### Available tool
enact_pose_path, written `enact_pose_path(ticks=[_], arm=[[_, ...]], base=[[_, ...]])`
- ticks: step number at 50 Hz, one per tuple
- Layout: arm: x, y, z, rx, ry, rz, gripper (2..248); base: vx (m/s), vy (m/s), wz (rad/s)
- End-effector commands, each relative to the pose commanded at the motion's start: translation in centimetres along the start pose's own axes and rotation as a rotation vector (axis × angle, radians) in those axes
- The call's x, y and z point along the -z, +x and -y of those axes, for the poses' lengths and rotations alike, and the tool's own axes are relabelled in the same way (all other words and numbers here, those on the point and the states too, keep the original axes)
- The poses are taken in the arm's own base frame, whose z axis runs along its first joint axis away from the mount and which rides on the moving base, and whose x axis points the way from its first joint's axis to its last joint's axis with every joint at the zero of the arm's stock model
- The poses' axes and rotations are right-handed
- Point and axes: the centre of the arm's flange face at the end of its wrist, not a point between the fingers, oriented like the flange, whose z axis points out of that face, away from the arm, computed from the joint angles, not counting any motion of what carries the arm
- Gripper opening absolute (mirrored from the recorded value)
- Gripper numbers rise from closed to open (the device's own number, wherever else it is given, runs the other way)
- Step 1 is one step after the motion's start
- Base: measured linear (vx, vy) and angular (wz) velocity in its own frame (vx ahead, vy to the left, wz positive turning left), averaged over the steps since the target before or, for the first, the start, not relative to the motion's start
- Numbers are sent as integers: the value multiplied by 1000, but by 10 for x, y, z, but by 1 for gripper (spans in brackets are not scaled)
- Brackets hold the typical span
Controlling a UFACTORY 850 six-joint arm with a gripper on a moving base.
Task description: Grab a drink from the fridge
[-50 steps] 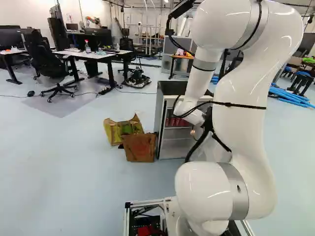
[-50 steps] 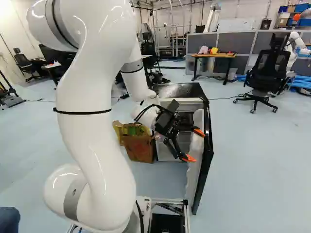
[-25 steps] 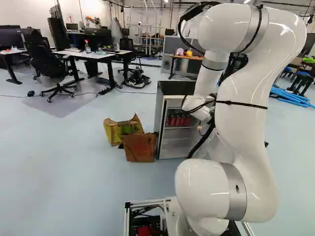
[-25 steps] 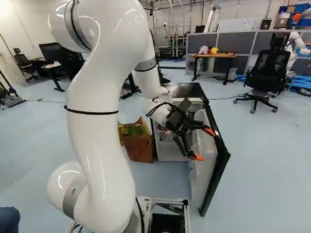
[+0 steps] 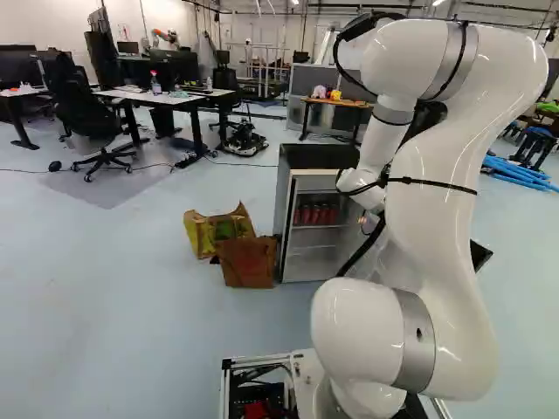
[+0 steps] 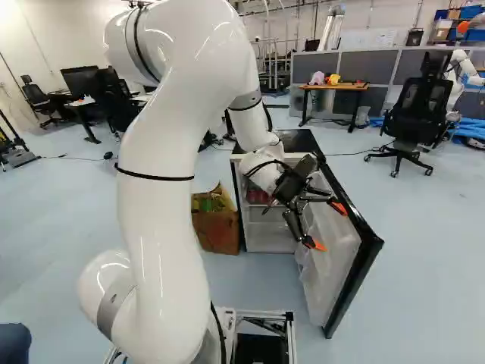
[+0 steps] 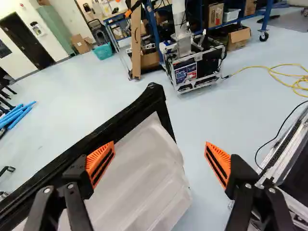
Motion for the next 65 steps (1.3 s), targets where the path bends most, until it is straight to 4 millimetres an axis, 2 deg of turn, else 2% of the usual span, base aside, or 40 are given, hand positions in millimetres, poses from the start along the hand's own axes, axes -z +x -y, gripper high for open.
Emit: enact_pose_path(ticks=[65], arm=[[-25,2,58,-103,-37,-38,247]], base=[[0,0,0]])
